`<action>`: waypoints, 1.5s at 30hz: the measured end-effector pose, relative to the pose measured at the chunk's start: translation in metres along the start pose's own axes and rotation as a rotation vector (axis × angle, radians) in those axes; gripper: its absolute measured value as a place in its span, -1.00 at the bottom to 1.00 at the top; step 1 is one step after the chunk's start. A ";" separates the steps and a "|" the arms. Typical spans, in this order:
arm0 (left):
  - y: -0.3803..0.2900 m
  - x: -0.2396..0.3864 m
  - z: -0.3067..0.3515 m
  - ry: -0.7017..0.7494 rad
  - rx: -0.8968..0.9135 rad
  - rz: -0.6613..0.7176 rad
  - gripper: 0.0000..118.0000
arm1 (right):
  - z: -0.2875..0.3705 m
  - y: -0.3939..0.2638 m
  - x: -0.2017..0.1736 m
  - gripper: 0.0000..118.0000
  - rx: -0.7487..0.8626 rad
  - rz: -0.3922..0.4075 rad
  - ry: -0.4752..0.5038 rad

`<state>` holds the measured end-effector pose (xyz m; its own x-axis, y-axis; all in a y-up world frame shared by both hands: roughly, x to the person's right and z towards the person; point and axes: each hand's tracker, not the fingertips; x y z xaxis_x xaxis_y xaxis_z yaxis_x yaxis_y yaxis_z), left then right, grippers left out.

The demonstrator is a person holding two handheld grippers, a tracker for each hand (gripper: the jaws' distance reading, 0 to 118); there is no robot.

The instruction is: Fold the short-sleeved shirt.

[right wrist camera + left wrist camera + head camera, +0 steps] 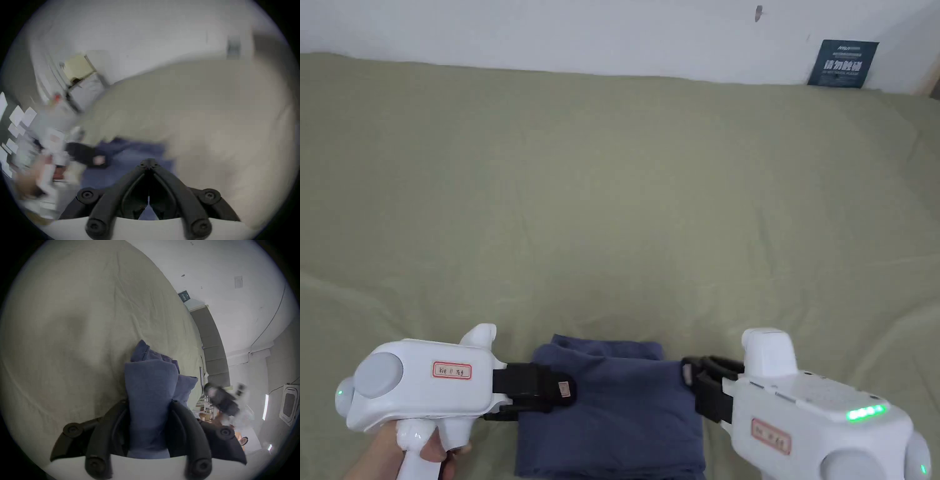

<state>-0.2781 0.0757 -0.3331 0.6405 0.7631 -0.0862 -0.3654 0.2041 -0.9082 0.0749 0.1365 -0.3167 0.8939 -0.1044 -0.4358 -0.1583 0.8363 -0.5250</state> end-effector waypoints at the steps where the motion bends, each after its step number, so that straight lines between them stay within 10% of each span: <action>1: 0.001 0.001 0.001 0.007 0.001 0.002 -0.41 | 0.017 0.003 -0.017 -1.00 0.112 0.110 -0.202; 5: -0.004 0.011 0.005 0.028 0.005 -0.005 -0.41 | 0.066 0.009 -0.043 -1.00 0.424 0.235 -0.437; 21: 0.015 0.010 0.070 0.080 0.060 -0.048 -0.42 | 0.056 0.052 -0.056 -1.00 0.394 0.071 -0.346; 45: 0.079 -0.208 0.378 0.307 0.316 0.179 -0.42 | -0.116 0.070 -0.304 -1.00 0.297 0.246 0.168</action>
<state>-0.6952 0.1652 -0.2318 0.7011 0.5964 -0.3907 -0.6457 0.2987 -0.7027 -0.2570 0.1643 -0.3058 0.7600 0.0525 -0.6478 -0.2091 0.9635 -0.1672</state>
